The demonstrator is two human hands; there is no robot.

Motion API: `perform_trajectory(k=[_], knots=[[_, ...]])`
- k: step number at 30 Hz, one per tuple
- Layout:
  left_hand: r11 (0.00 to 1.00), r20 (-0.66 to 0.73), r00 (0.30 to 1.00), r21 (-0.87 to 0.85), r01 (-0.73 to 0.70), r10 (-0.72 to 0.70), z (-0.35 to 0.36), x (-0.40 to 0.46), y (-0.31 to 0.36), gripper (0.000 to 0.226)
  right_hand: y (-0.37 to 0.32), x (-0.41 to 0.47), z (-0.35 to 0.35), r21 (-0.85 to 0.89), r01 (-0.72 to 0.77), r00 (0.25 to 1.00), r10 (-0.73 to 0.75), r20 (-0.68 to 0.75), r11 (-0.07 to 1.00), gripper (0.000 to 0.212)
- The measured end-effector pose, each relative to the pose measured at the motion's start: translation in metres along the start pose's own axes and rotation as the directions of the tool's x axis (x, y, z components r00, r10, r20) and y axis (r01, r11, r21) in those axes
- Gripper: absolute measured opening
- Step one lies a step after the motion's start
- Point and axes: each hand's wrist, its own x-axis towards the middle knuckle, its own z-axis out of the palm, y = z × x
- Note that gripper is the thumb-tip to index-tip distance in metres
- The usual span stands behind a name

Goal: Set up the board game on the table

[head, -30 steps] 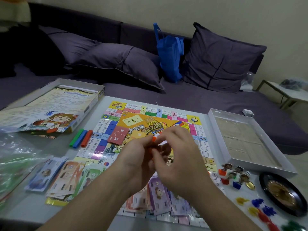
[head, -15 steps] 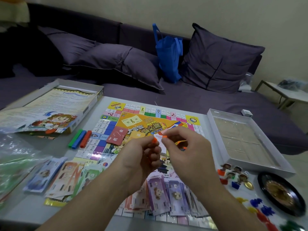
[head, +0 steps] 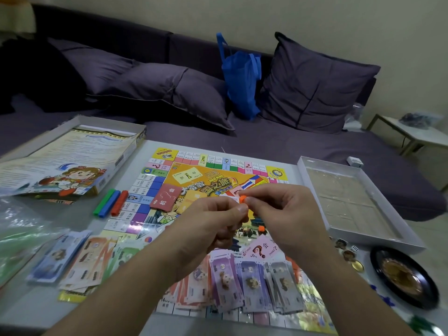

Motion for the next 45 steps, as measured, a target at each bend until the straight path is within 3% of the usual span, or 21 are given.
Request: perform_trajectory(k=[8,12,17,28,35,40,43,45], knots=[[0.998,-0.015,0.999,0.048,-0.037,0.038,-0.005,-0.001,0.002,0.020,-0.004,0.000,-0.015,-0.003,0.046,0.981,-0.045,0.186,0.999,0.024],[0.987,-0.035,0.998,0.153,-0.050,0.056,-0.009,-0.001,0.004,0.022,-0.006,-0.001,-0.016,-0.087,0.153,0.952,-0.123,0.281,0.984,0.027],[0.977,-0.010,0.999,0.209,-0.049,0.053,-0.014,-0.001,0.007,0.019,-0.008,-0.001,-0.012,-0.152,0.220,0.947,-0.173,0.269,0.964,0.028],[1.000,0.061,0.998,-0.008,0.003,-0.003,-0.012,-0.003,0.013,0.016,-0.007,-0.004,-0.006,-0.174,0.318,0.947,-0.301,0.114,0.932,0.023],[1.000,0.026,1.000,0.010,0.009,-0.009,-0.011,-0.007,0.016,0.018,-0.010,-0.006,-0.002,-0.222,0.355,0.935,-0.344,0.090,0.908,0.020],[0.985,-0.059,0.996,-0.164,0.056,-0.067,-0.001,-0.006,0.015,0.029,-0.008,-0.005,0.005,-0.289,0.374,0.927,-0.363,0.095,0.881,0.025],[0.928,-0.123,0.983,-0.364,0.083,-0.136,0.005,-0.006,0.016,0.022,-0.007,-0.007,0.011,-0.344,0.317,0.948,-0.302,0.098,0.884,0.039],[0.896,-0.149,0.975,-0.435,0.085,-0.165,0.006,-0.005,0.017,0.019,-0.008,-0.010,0.015,-0.375,0.300,0.951,-0.304,0.052,0.877,0.033]])
